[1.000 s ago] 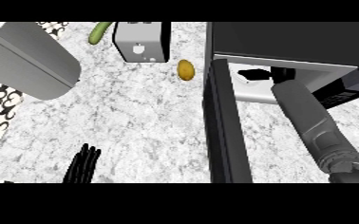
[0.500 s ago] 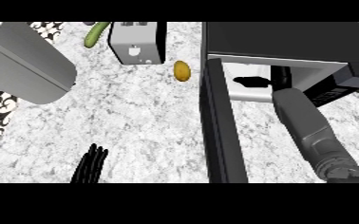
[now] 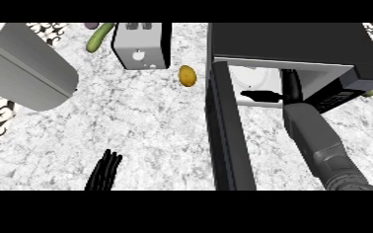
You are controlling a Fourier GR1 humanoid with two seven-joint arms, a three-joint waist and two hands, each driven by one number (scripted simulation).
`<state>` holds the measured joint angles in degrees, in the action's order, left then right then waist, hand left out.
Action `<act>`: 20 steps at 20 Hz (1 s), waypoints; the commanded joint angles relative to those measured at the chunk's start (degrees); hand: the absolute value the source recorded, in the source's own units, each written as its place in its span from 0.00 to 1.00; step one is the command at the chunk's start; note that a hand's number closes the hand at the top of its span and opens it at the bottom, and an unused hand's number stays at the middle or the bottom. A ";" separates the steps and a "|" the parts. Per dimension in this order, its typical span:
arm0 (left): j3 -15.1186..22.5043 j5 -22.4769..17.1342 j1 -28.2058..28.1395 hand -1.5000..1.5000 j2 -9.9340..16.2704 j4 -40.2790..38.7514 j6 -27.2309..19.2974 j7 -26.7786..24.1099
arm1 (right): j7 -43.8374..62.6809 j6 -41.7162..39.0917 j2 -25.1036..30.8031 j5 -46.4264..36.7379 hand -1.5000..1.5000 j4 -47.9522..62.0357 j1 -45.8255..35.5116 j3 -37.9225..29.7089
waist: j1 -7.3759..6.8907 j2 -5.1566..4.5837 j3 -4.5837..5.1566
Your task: Pick up the milk, place it into the microwave and close the microwave
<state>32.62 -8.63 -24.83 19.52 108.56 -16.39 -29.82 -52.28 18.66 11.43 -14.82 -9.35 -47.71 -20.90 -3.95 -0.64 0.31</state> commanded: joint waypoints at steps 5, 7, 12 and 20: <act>0.00 1.25 5.03 0.00 -2.84 -0.02 -1.99 5.22 | -7.24 -13.08 1.24 2.39 0.00 1.01 9.99 -1.33 | 3.15 -0.09 -0.50; 2.26 2.41 2.00 0.00 -2.41 -0.23 -1.73 3.18 | -7.21 -15.55 0.87 2.28 0.00 0.62 11.27 -0.71 | 3.29 0.35 -0.41; 2.70 2.87 3.64 0.00 -3.39 -0.99 -2.03 5.42 | -10.31 -18.89 -0.14 2.82 0.00 -0.76 15.95 -0.43 | 3.93 0.49 -0.39; 3.74 1.26 7.93 1.00 -1.00 0.50 3.24 11.33 | -14.43 -34.55 -0.27 7.26 0.00 -6.61 24.62 -1.14 | 5.18 0.88 -0.34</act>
<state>35.58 -7.63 -18.90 16.92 107.91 -15.12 -22.21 -60.77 -6.60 10.41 -9.78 -15.08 -28.17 -21.14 0.30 0.65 0.20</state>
